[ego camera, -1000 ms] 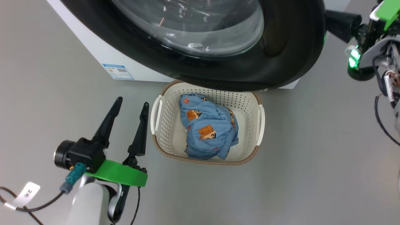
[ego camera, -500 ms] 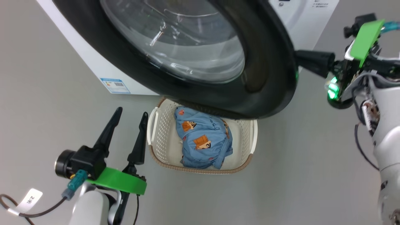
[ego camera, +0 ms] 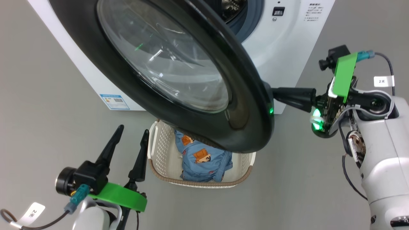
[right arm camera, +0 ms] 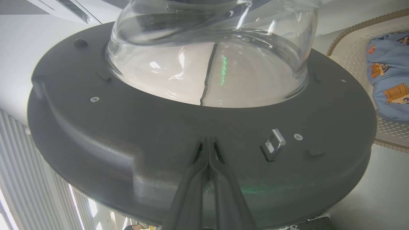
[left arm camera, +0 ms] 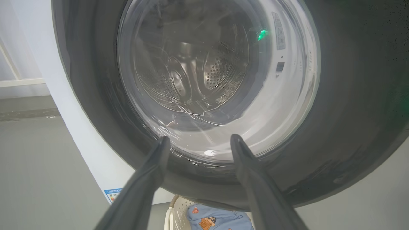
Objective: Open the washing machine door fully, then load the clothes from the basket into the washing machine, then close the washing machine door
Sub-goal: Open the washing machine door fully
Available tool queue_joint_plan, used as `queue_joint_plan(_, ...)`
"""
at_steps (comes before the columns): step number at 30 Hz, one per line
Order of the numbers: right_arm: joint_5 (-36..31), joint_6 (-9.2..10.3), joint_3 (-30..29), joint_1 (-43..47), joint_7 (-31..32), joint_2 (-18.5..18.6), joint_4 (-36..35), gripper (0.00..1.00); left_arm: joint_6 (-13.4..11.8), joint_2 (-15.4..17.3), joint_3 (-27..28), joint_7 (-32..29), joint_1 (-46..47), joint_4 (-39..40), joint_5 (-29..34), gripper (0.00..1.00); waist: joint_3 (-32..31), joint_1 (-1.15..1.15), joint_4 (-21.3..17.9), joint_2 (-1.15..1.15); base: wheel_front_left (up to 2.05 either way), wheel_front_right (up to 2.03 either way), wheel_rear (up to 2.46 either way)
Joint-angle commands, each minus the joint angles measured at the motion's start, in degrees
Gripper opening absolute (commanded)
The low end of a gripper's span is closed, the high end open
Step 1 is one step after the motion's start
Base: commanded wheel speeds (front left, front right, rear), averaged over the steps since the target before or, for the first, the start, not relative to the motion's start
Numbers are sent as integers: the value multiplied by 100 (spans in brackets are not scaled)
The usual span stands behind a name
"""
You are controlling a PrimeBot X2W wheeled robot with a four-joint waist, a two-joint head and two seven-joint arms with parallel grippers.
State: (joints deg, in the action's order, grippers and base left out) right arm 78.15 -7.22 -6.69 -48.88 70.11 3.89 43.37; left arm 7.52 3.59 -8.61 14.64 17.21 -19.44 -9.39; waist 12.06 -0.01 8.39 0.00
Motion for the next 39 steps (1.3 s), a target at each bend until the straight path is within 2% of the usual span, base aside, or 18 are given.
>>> queue_joint_plan(1,101,-26,118,97,93,-93,-239,0,-3,147,165,36,-9,69,83,100,-64,1,-15,0,0,0,0)
queue_joint_plan(6,470,-26,356,342,89,-99,-334,0,-3,160,148,36,-18,21,80,100,-149,1,-9,0,0,0,0)
queue_joint_plan(17,1146,-26,1268,803,-155,-101,-514,0,-3,145,118,36,-50,-54,84,100,-335,1,-40,0,0,0,0)
queue_joint_plan(39,2059,-26,2303,1236,-605,-101,-666,0,-3,108,72,36,-79,-230,92,100,-528,1,-26,0,0,0,0)
